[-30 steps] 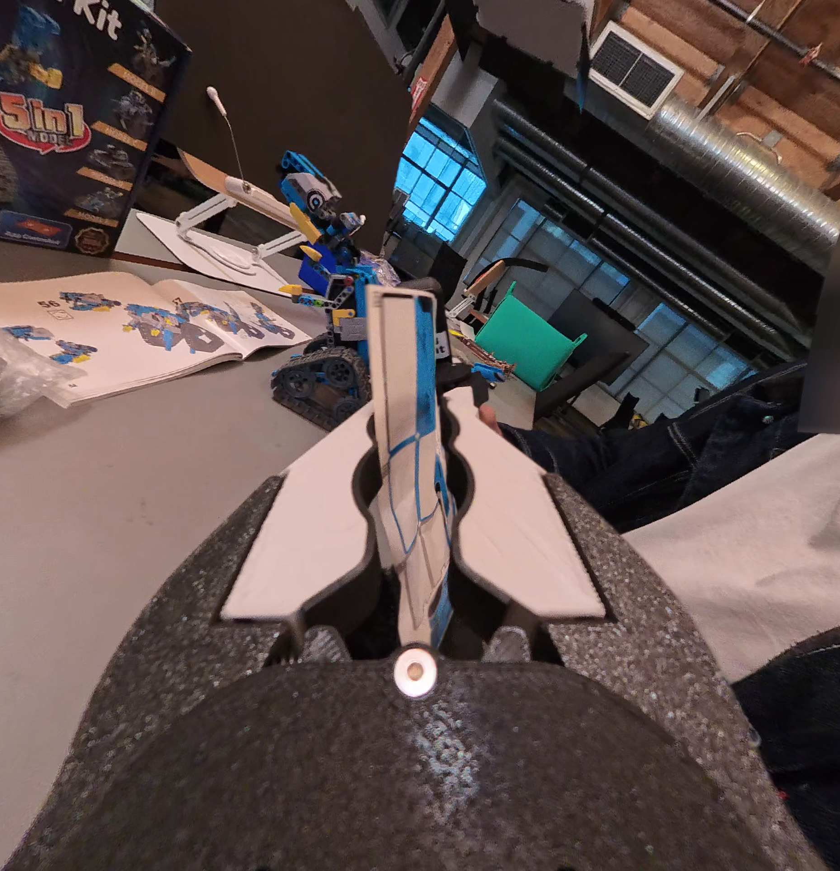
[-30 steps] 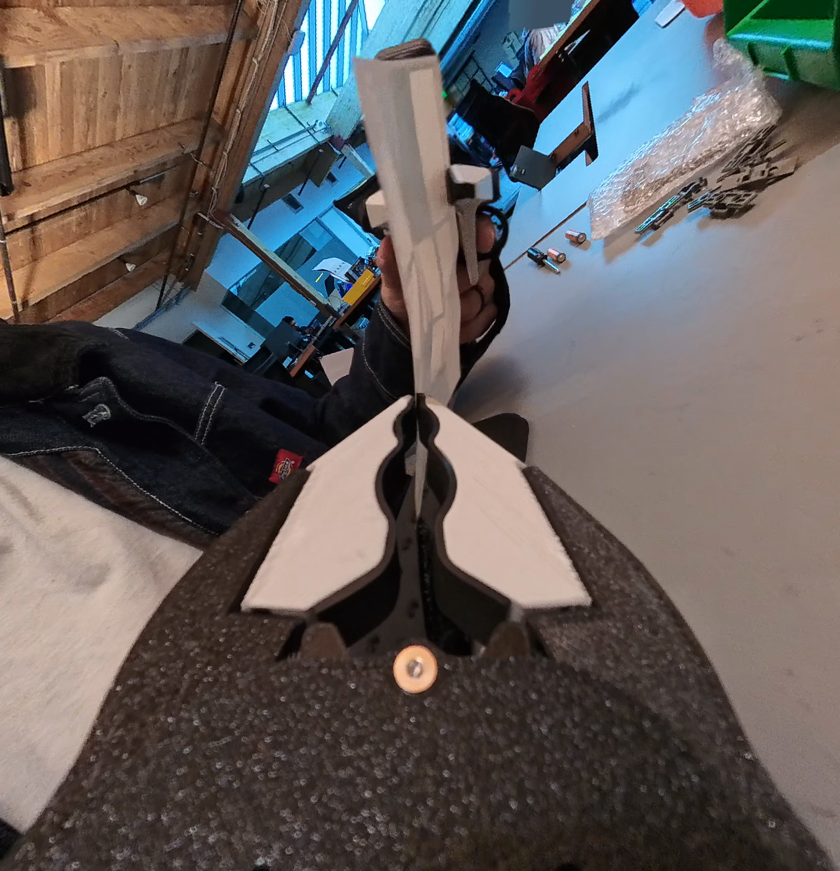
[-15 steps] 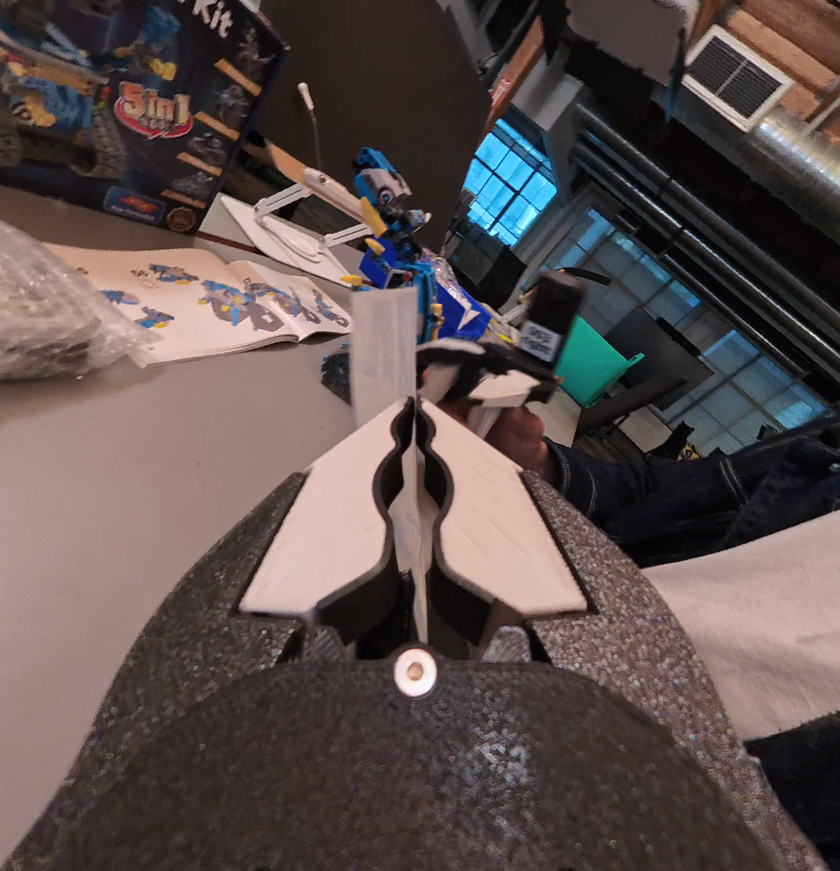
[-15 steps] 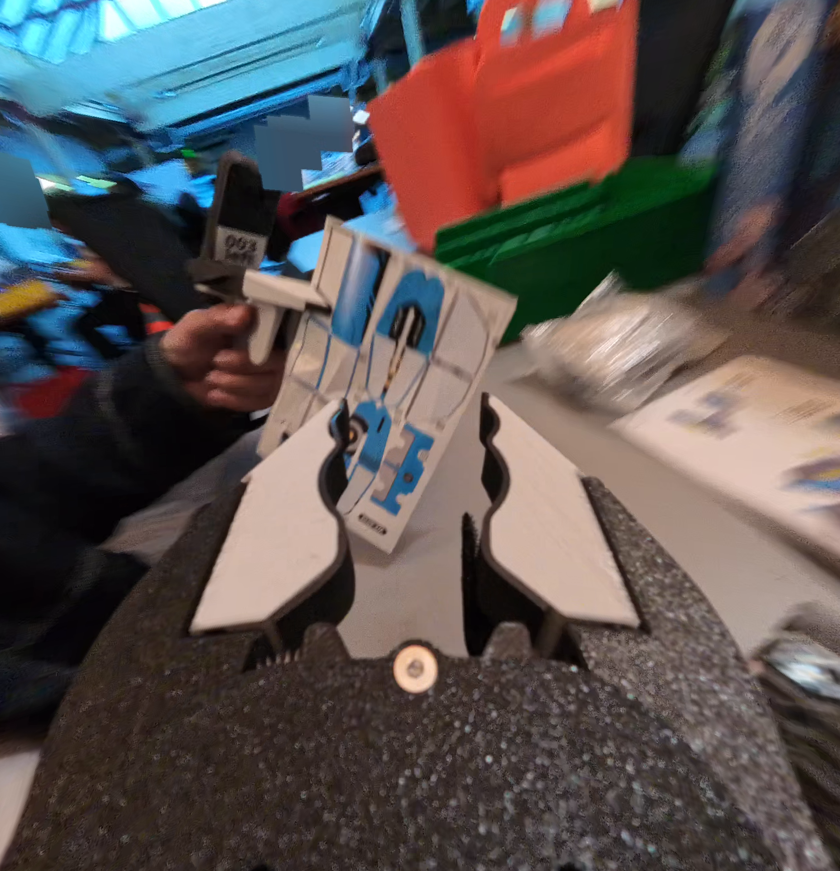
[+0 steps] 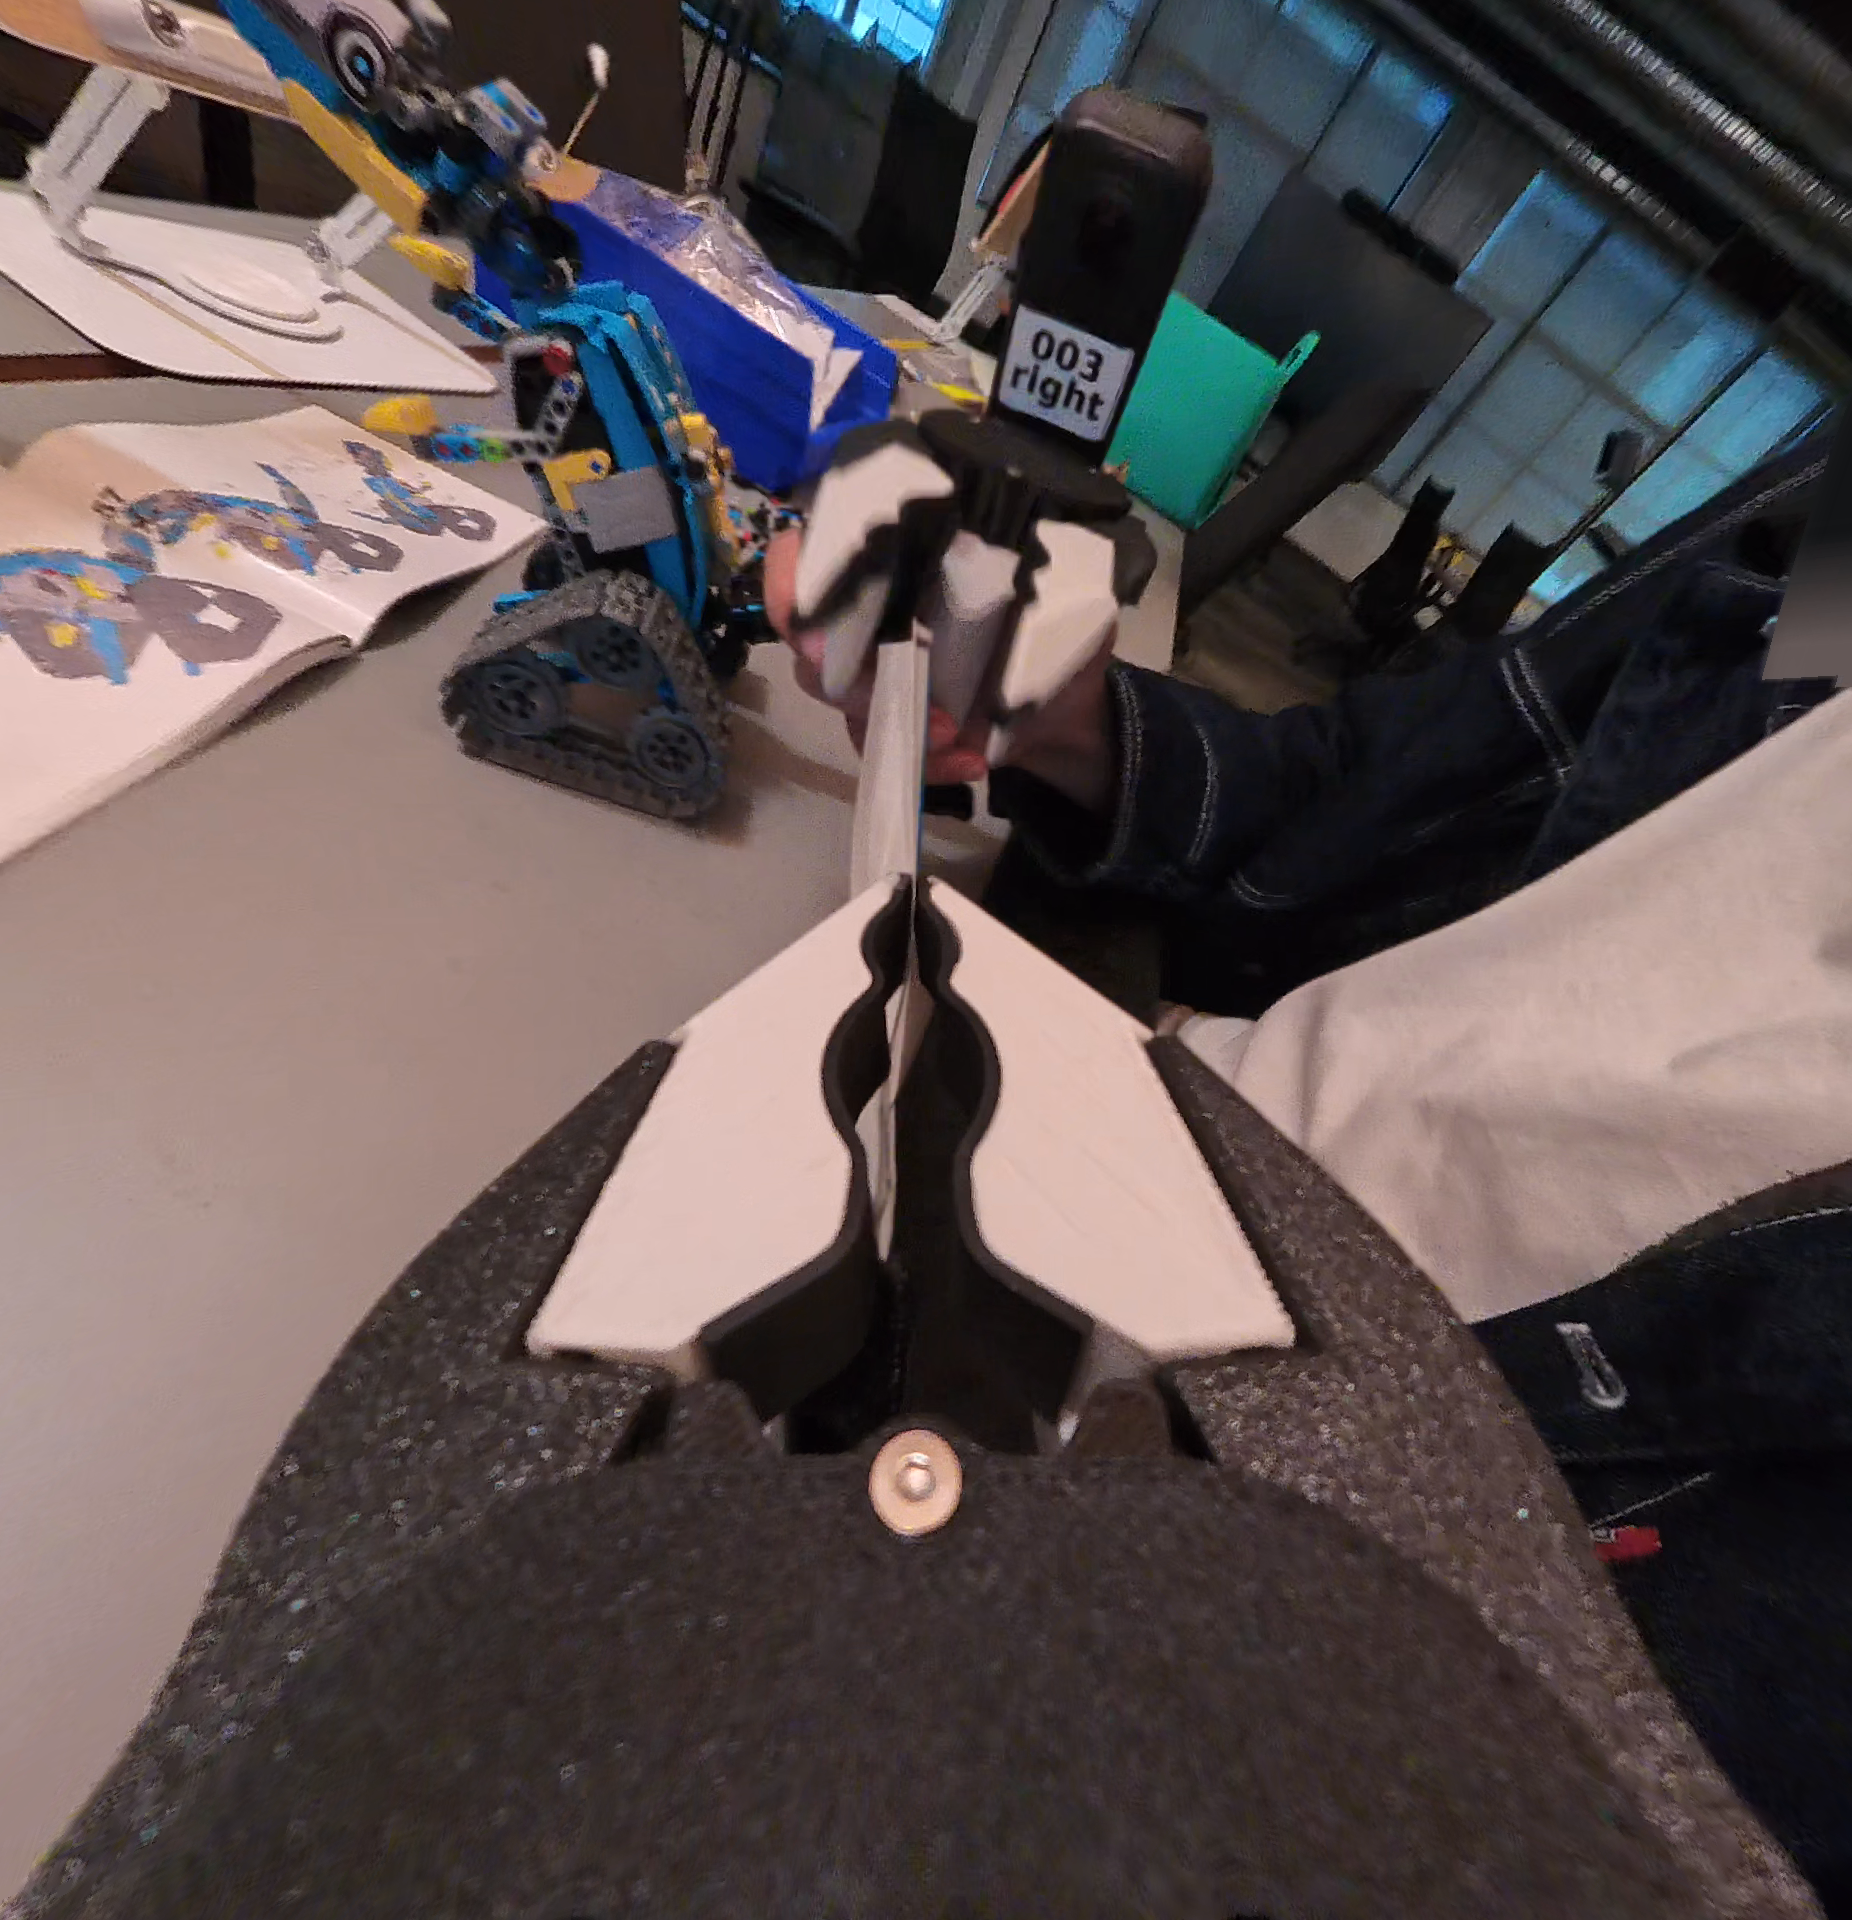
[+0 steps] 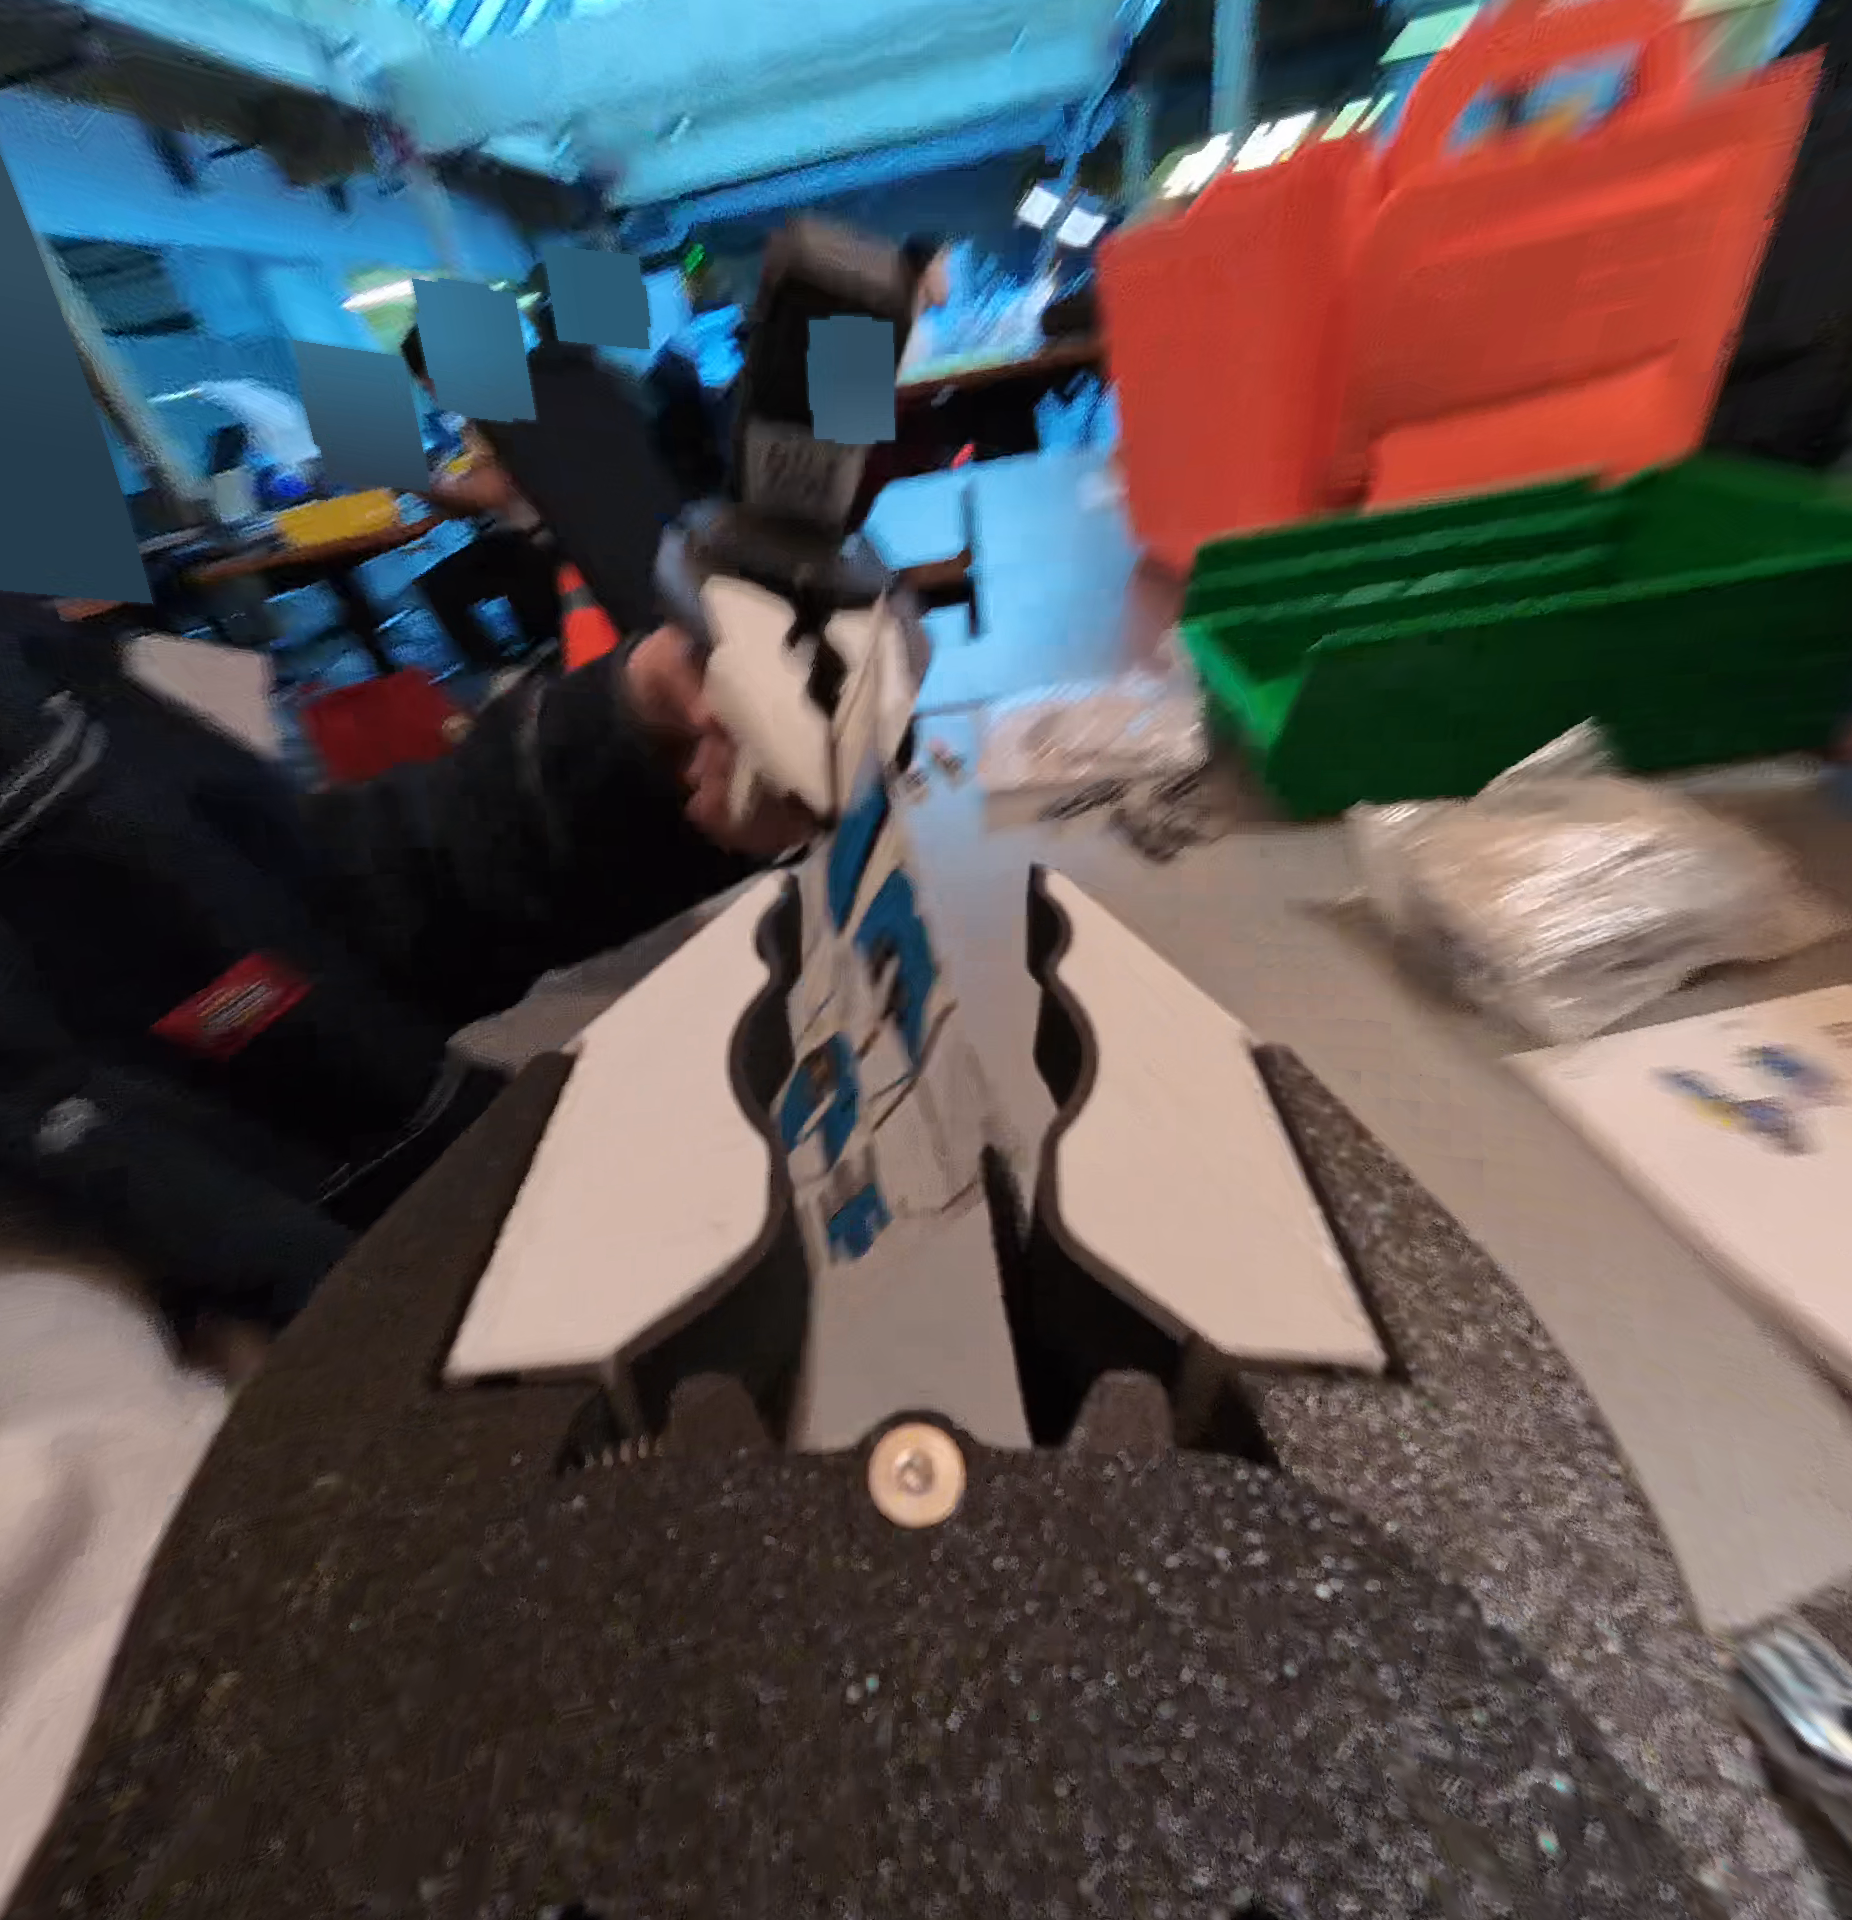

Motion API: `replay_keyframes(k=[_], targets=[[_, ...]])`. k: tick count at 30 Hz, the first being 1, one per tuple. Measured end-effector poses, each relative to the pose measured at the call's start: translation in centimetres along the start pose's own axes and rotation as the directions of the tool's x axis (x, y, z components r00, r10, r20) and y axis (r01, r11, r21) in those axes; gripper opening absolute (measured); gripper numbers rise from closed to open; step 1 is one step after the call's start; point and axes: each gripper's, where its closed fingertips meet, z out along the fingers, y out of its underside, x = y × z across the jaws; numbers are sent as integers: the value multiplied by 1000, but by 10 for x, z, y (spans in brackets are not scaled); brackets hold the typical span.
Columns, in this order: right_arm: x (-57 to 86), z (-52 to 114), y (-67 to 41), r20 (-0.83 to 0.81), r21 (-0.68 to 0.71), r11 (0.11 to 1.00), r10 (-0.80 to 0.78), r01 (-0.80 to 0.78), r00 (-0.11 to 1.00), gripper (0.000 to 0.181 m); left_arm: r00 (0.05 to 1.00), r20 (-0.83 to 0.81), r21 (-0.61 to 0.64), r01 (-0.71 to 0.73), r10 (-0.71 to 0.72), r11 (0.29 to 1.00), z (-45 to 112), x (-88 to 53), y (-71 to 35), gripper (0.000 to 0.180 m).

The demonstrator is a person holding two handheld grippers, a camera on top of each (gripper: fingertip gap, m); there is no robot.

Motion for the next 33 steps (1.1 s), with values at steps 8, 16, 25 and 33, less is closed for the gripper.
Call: replay_keyframes(k=[8,16,25,33], targets=[[-3,1,1,89,37,989,140,-143,986,0,997,56,-152,-37,46,988,2,-12,-13,0],[19,4,10,-14,52,966,254,-253,967,0,682,685,-51,-306,256,951,-19,-63,-56,26],[7,4,1,45,86,964,248,-251,968,0,777,544,-47,-348,316,936,31,-14,-37,29],[-10,4,-2,117,84,979,174,-184,978,0,860,418,1,-322,292,947,38,-2,-31,15]])
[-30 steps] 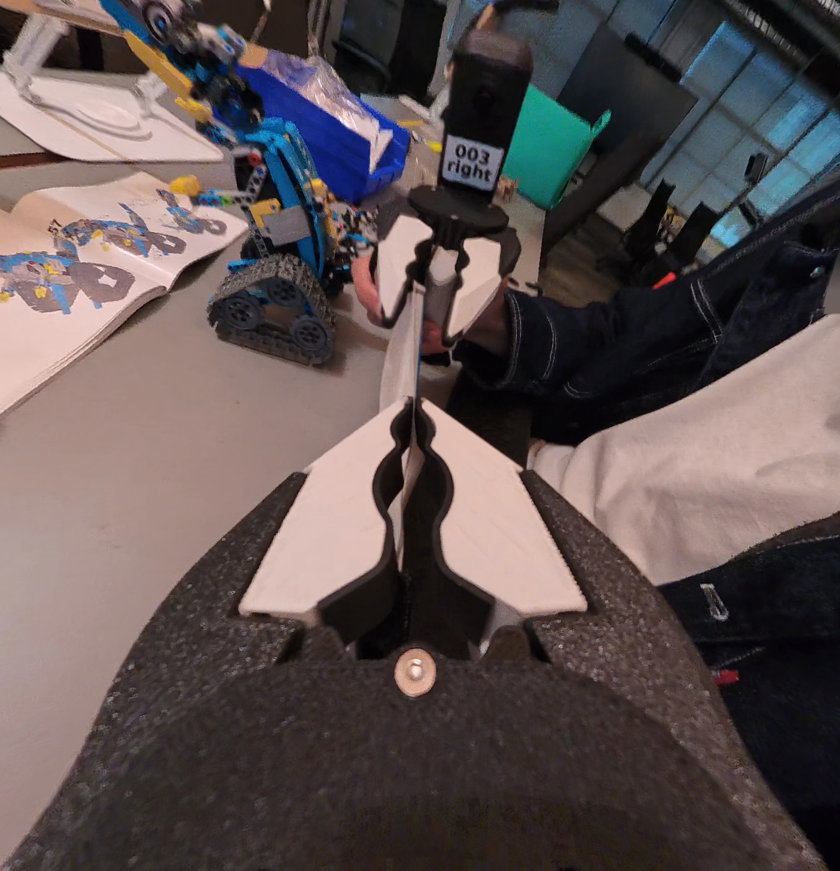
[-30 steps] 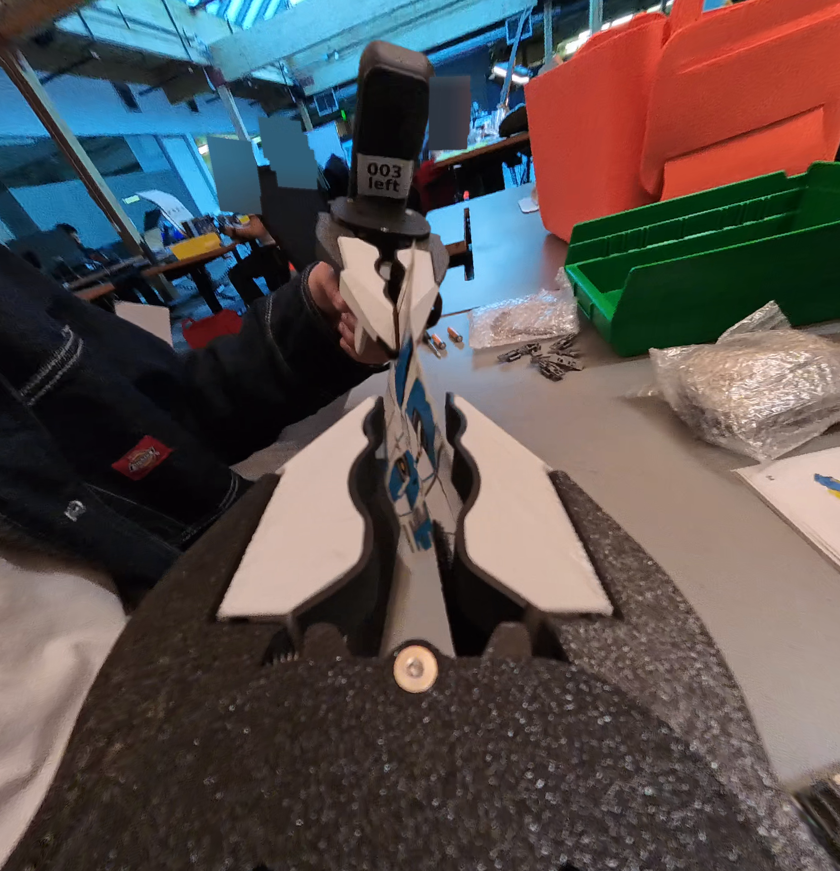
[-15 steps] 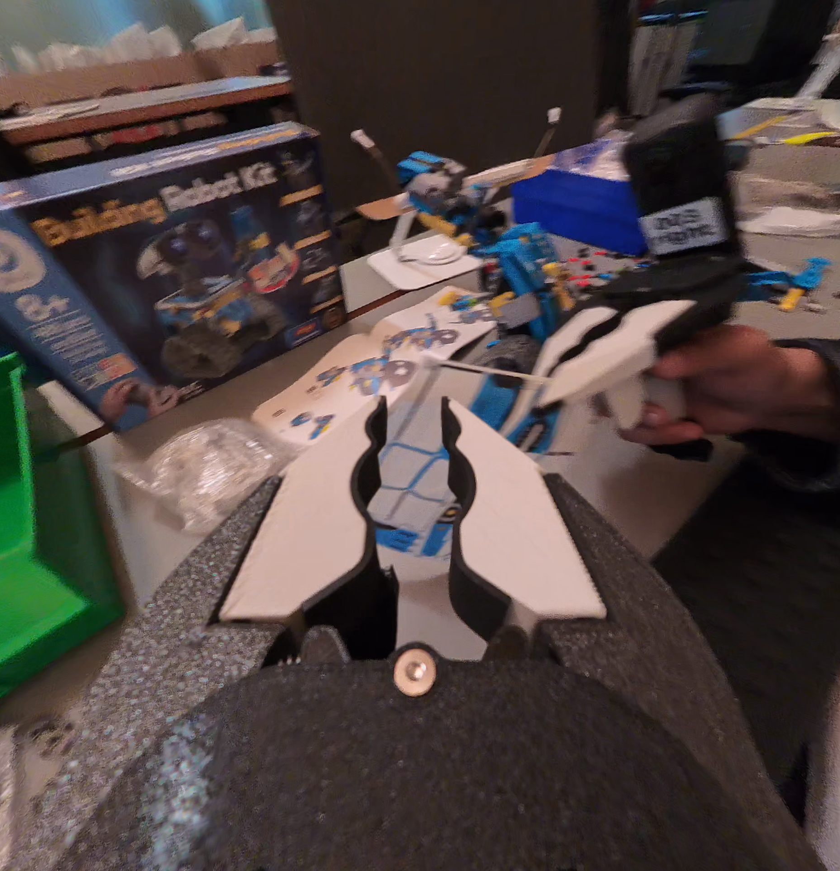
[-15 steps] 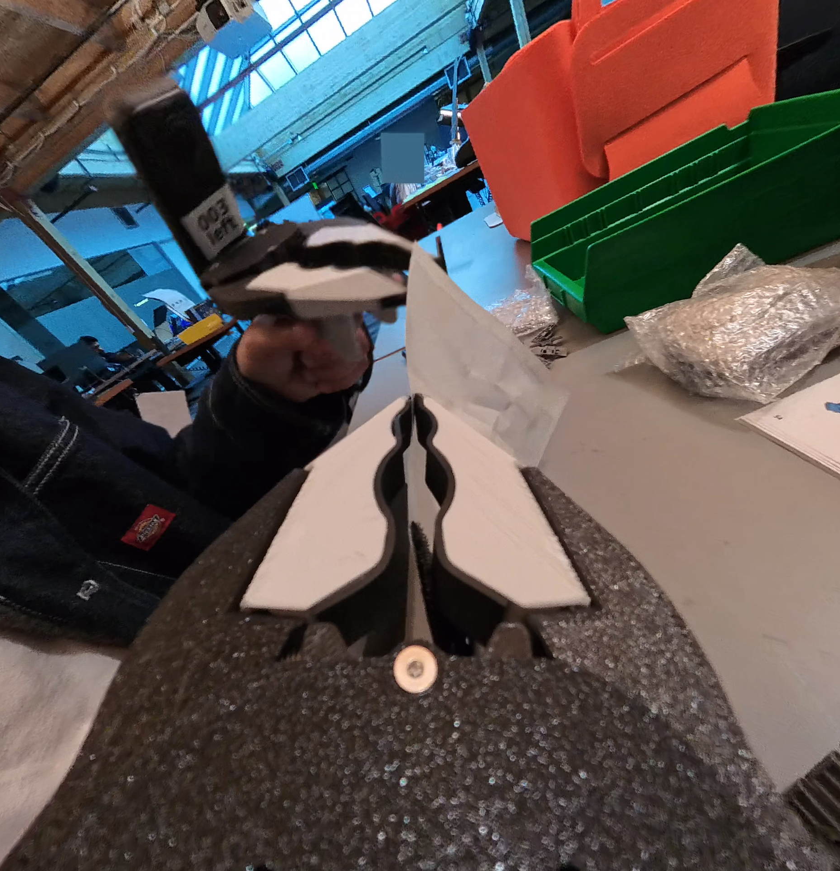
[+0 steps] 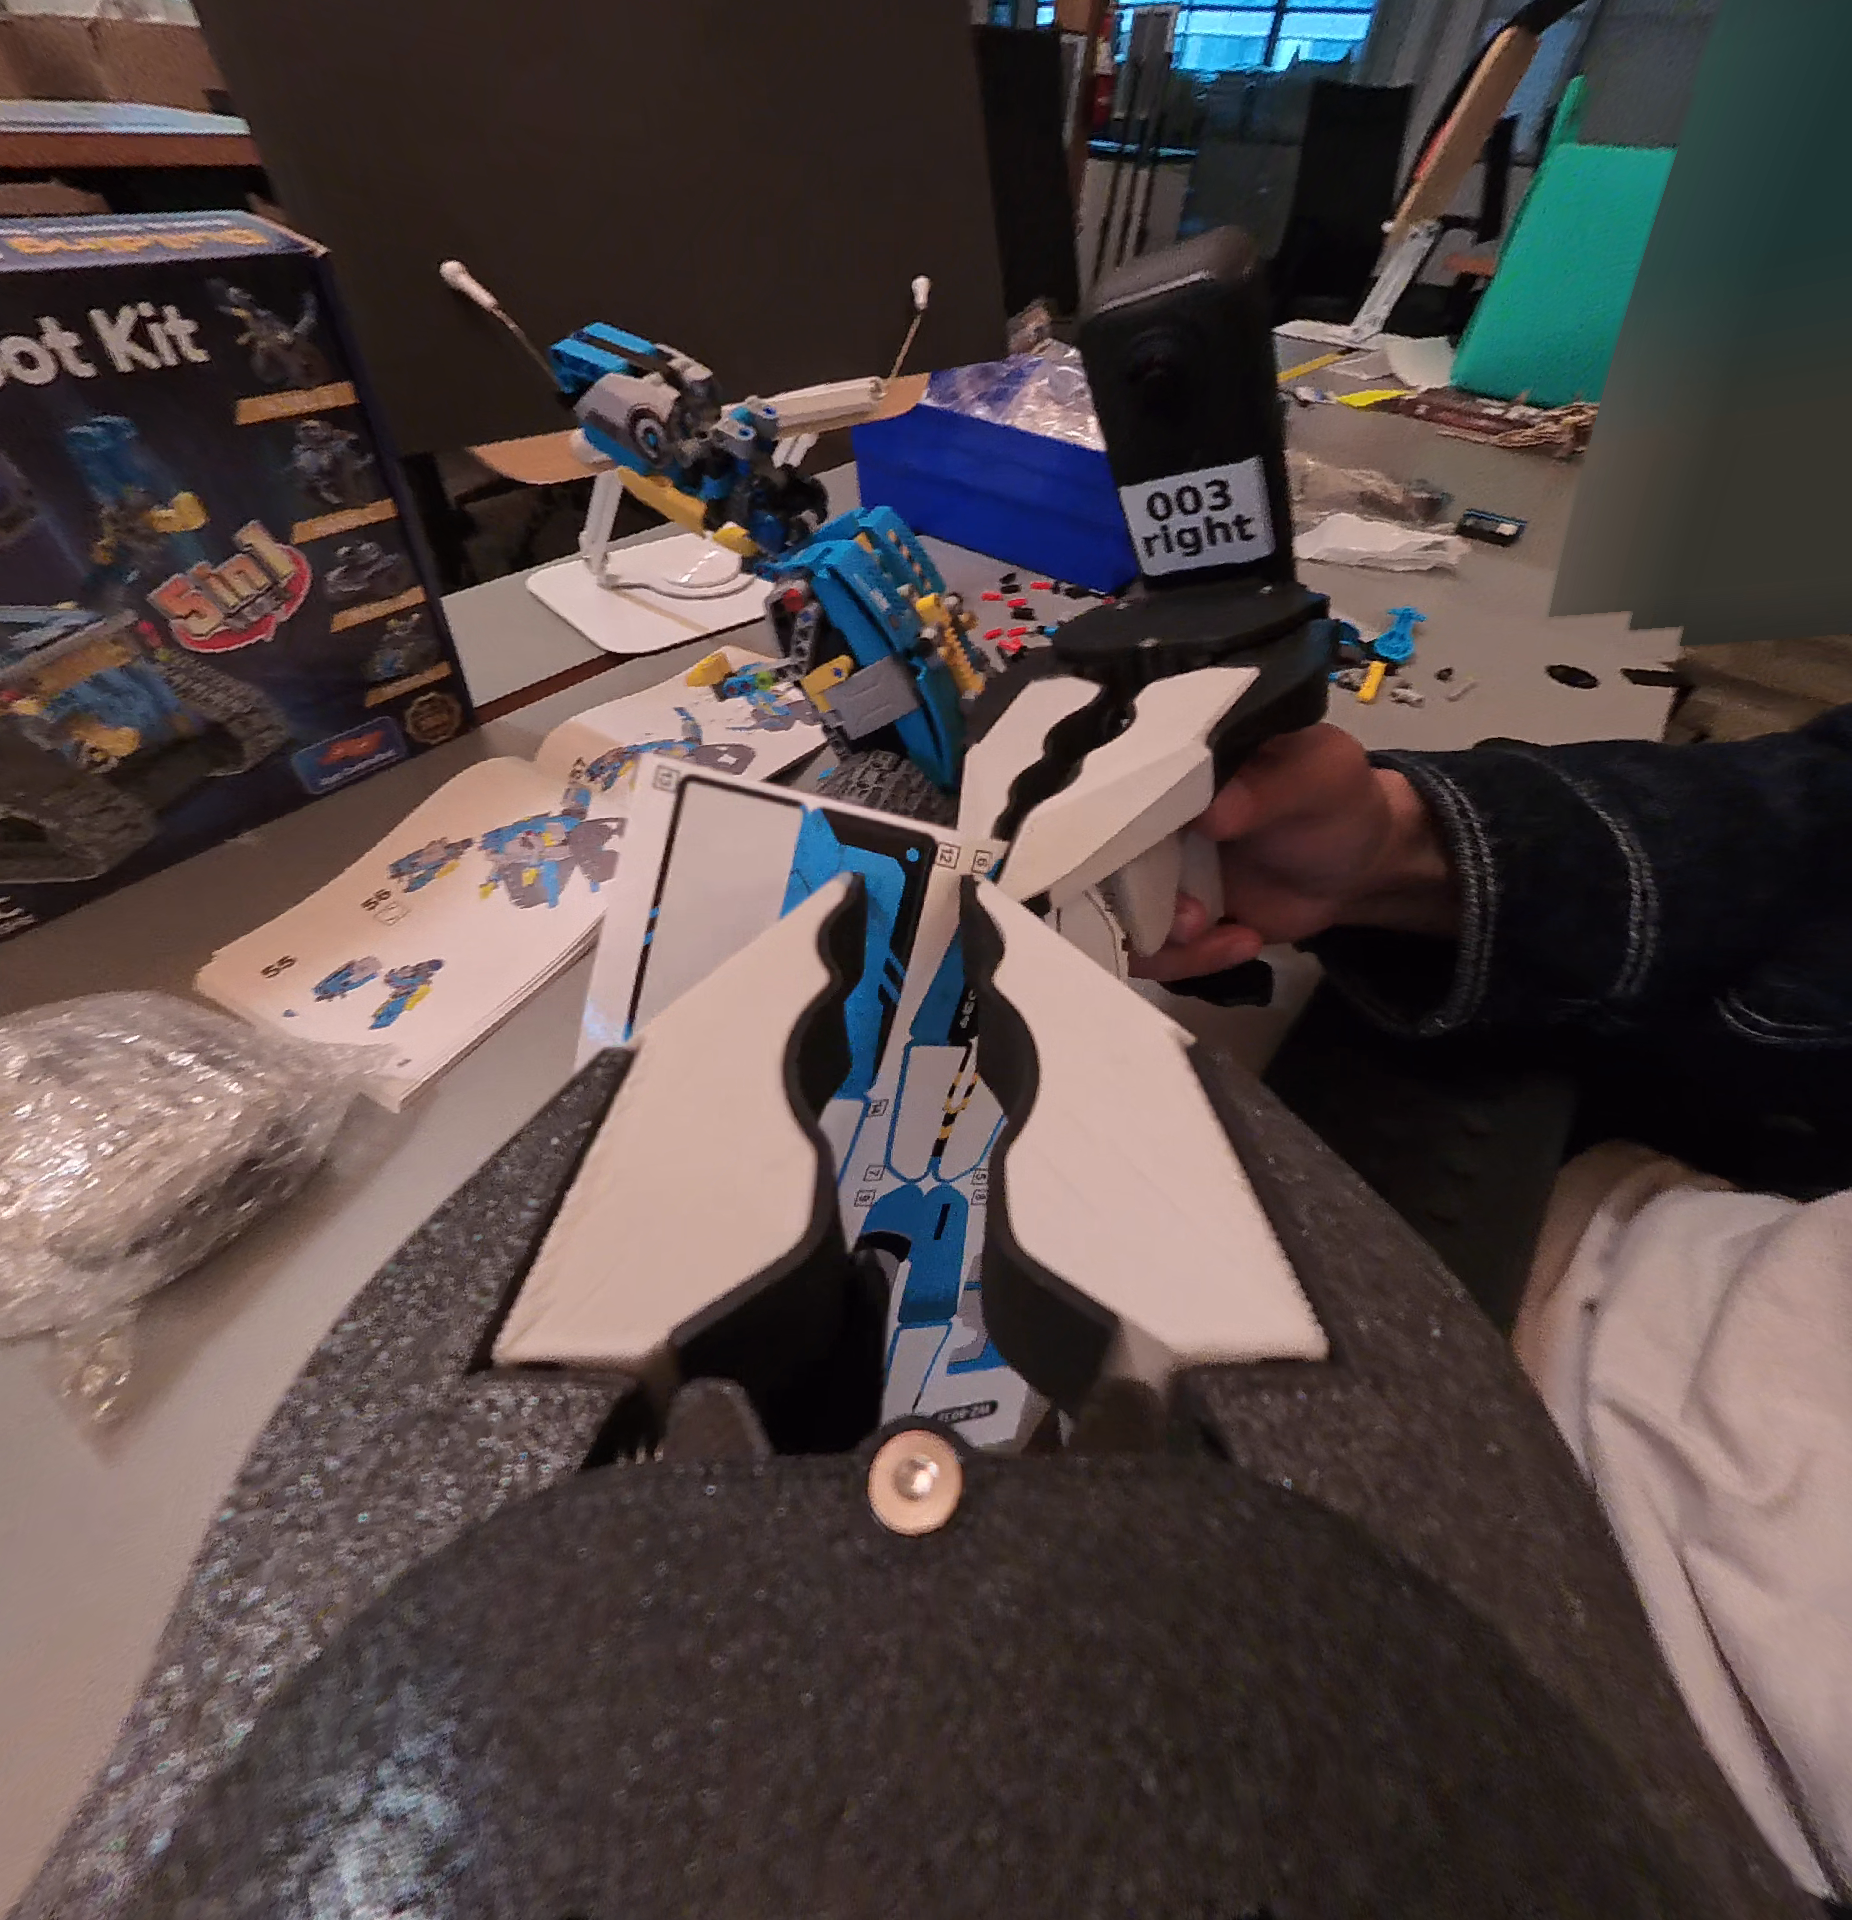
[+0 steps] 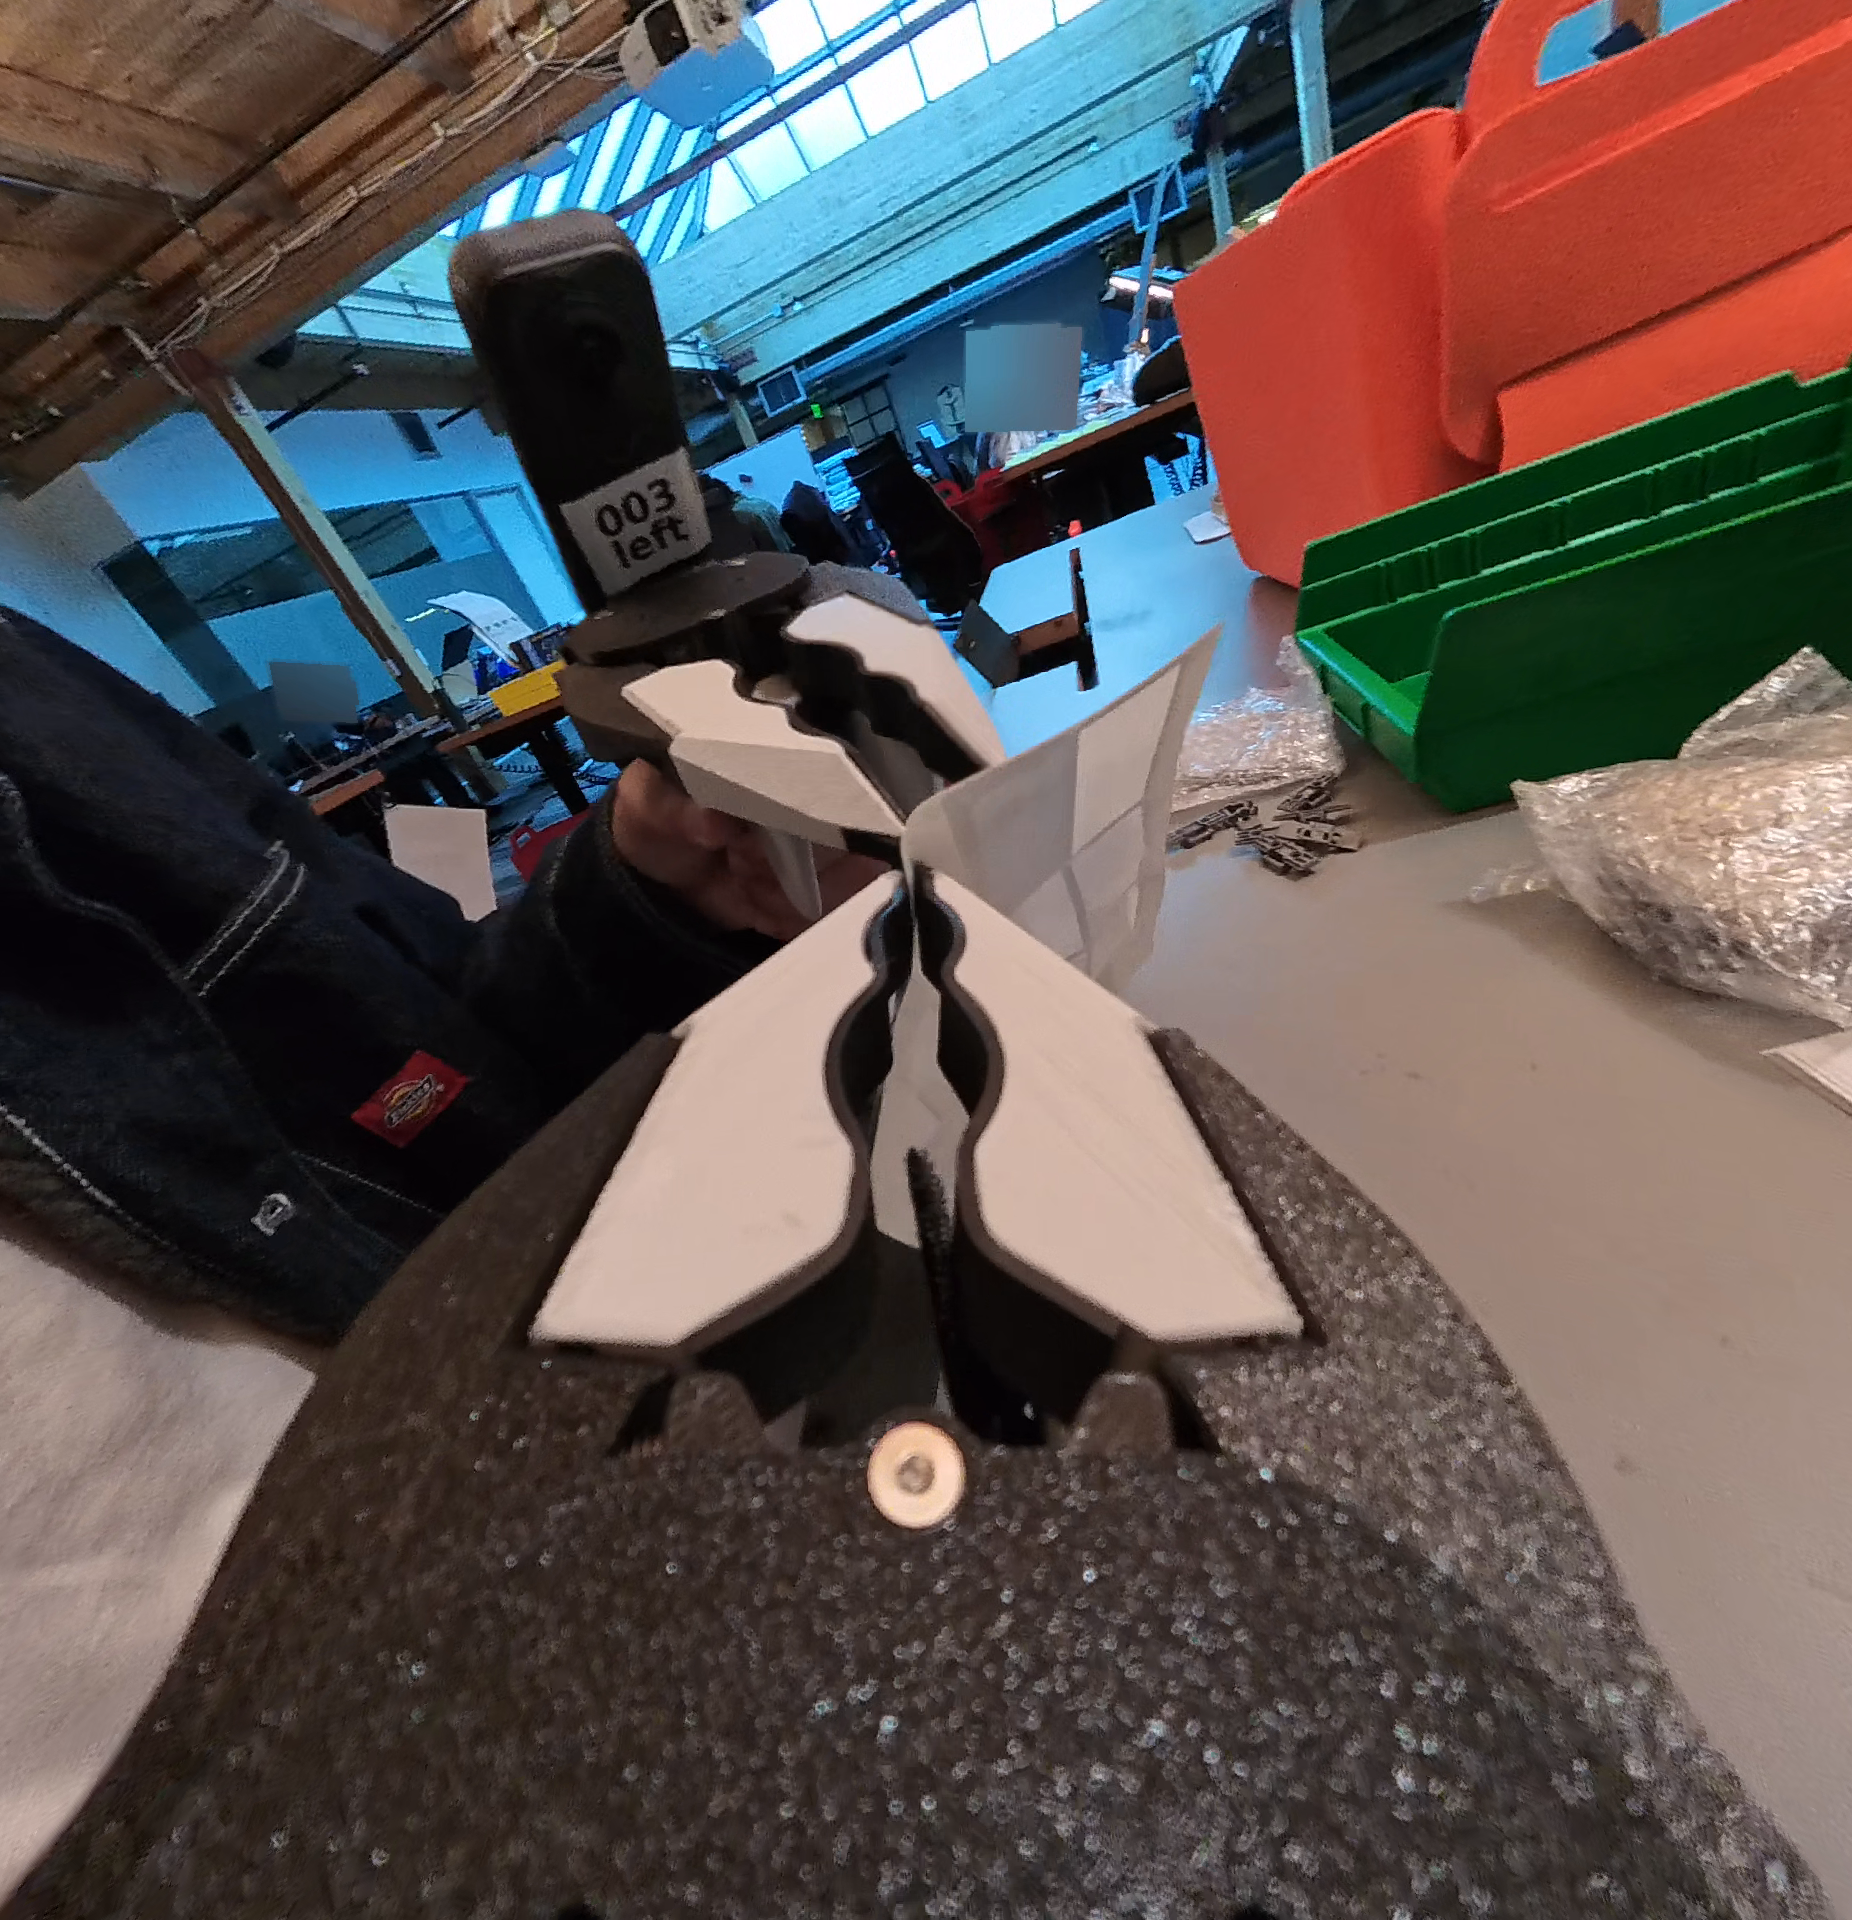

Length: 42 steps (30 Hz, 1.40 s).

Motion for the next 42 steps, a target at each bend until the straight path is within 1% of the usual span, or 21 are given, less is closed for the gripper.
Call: replay_keyframes(k=[4,7,8,10,11,12,14,15,16,17,18,20,23,26,27,32,35,38,40,41,42], targets=[[-11,-2,-1,75,-1,1000,-2,2,997,0,998,-56,16,-18,19,1000,-3,11,-3,9],[-9,-4,-1,67,-7,1000,-11,11,998,0,999,25,29,-37,36,999,-13,-4,-8,6],[-10,-5,-2,81,0,1000,-9,9,997,0,998,57,48,-22,20,999,-19,-13,-12,14],[-17,-8,-6,123,15,1000,2,-4,992,0,995,87,91,45,-53,995,-30,-31,-17,39],[-20,-8,-8,149,23,1000,9,-12,989,0,994,43,104,95,-99,990,-32,-33,-17,49],[-22,-8,-9,162,28,999,19,-24,987,0,987,-50,96,155,-151,983,-31,-28,-14,50],[-21,-6,-8,162,25,999,30,-35,986,0,941,-252,23,240,-227,970,-27,-8,-4,47],[-20,-5,-6,161,14,999,40,-43,986,0,930,-293,2,234,-223,972,-26,-4,0,34],[-20,-5,-4,159,1,999,49,-50,986,0,929,-312,-7,208,-200,978,-25,-2,3,13],[-20,-5,-3,158,-10,998,55,-54,986,0,928,-322,-12,191,-184,982,-26,0,5,2],[-20,-6,-2,153,-22,998,55,-52,987,0,924,-336,-23,184,-181,983,-28,2,6,0],[-22,-6,-5,158,-52,998,49,-42,986,12,921,-354,-67,149,-163,987,-30,7,10,0],[-17,-1,-5,152,-148,987,85,-62,985,18,919,-364,-76,130,-149,989,-33,7,6,0],[-4,2,-4,78,-182,983,34,-19,996,15,903,-380,-70,188,-201,980,-35,1,-1,0],[-5,3,-6,85,-170,985,20,-6,996,0,894,-395,-67,201,-210,977,-36,1,-1,0],[-14,4,-11,129,-103,994,42,-28,991,0,904,-356,-86,219,-235,972,-30,-5,6,0],[-8,4,-12,94,-77,995,70,-63,993,9,890,-355,-77,277,-286,958,-29,-8,4,0],[7,2,-16,0,-42,998,42,-42,999,0,850,-374,-46,381,-370,923,-29,-12,1,0],[0,2,-19,49,-33,995,91,-90,995,0,855,-385,-17,369,-346,929,-31,-10,5,0],[-3,1,-25,83,-4,992,129,-129,988,0,863,-388,-10,348,-324,937,-32,-8,10,6],[-3,-1,-31,108,33,984,172,-177,979,0,861,-405,-7,334,-309,942,-33,-5,14,19]])
